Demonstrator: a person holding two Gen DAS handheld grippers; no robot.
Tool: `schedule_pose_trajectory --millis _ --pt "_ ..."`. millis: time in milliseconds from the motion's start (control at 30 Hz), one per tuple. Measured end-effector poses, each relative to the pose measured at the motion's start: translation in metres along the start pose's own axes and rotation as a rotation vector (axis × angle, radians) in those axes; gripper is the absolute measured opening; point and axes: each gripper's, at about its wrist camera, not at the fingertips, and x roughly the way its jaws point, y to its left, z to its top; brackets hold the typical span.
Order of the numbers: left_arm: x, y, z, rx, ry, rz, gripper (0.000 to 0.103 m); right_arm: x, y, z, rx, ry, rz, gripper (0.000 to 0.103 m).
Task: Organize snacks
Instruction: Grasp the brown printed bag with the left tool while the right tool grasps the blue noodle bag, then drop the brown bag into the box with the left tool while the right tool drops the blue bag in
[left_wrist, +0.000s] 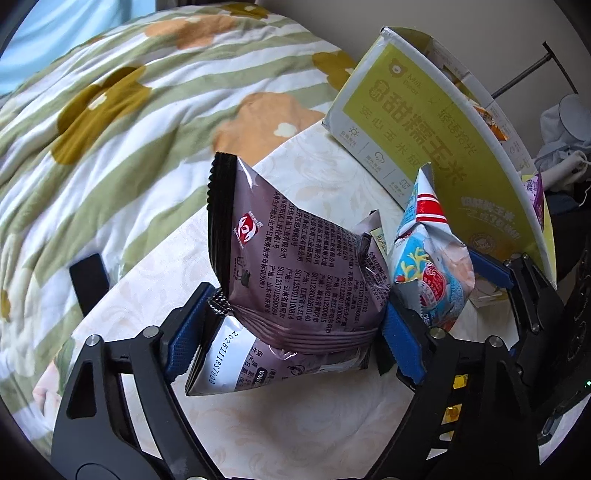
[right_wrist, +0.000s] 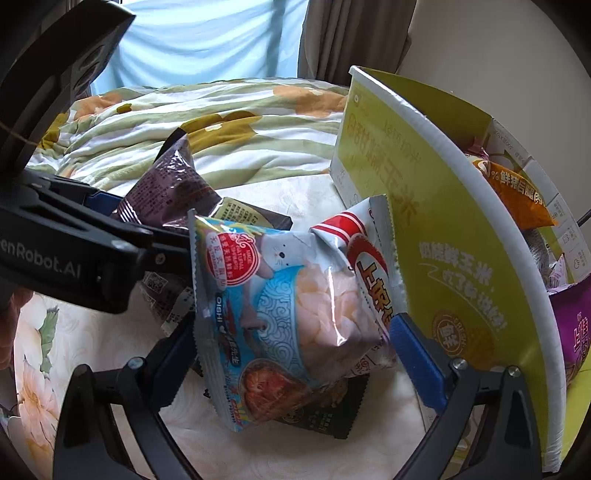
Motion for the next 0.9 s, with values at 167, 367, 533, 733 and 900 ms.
schedule_pose_trajectory --millis 167,367,533,733,900 --pt "-0.009 0.000 -0.009 0.003 -0.027 0.041 0.074 0.005 0.000 0.003 0.004 0.006 0.012 0.098" --pt "-0.025 0.014 -0.021 -0.065 -0.062 0.090 0.074 0.015 0.006 0.003 -0.026 0.021 -0.008 0.097" --pt "-0.037 0.025 -0.032 -0.144 -0.088 0.091 0.074 0.019 0.001 0.008 -0.018 0.029 -0.030 0.080" --pt "-0.047 0.030 -0.042 -0.200 -0.114 0.095 0.074 0.017 -0.002 0.008 -0.013 0.029 -0.045 0.067" --pt "-0.057 0.026 -0.048 -0.206 -0.129 0.109 0.074 0.009 -0.005 0.009 -0.002 0.012 -0.041 0.060"
